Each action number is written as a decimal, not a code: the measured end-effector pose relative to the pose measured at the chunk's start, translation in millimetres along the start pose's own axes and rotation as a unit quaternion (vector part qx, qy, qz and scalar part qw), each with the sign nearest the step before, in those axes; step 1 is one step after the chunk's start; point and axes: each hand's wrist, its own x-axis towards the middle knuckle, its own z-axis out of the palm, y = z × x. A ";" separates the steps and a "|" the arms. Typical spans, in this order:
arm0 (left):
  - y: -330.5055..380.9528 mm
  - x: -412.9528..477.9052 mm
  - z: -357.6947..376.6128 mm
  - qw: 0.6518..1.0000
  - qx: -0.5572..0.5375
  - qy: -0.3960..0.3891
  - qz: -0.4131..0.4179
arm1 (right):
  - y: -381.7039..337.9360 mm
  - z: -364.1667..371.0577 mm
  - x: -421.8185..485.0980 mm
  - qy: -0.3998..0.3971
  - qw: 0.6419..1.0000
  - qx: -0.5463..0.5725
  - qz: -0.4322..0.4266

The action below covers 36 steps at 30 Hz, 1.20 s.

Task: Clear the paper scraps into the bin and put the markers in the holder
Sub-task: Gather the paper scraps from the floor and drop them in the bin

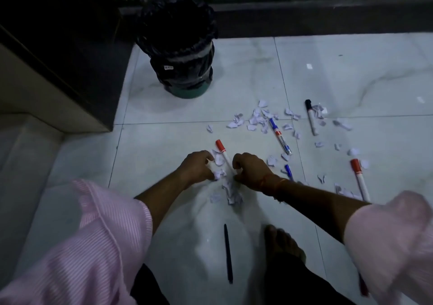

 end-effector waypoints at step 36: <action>-4.1 24.8 83.9 0.965 0.188 0.061 0.175 | 94.7 -0.8 -91.1 0.050 0.996 -0.056 0.049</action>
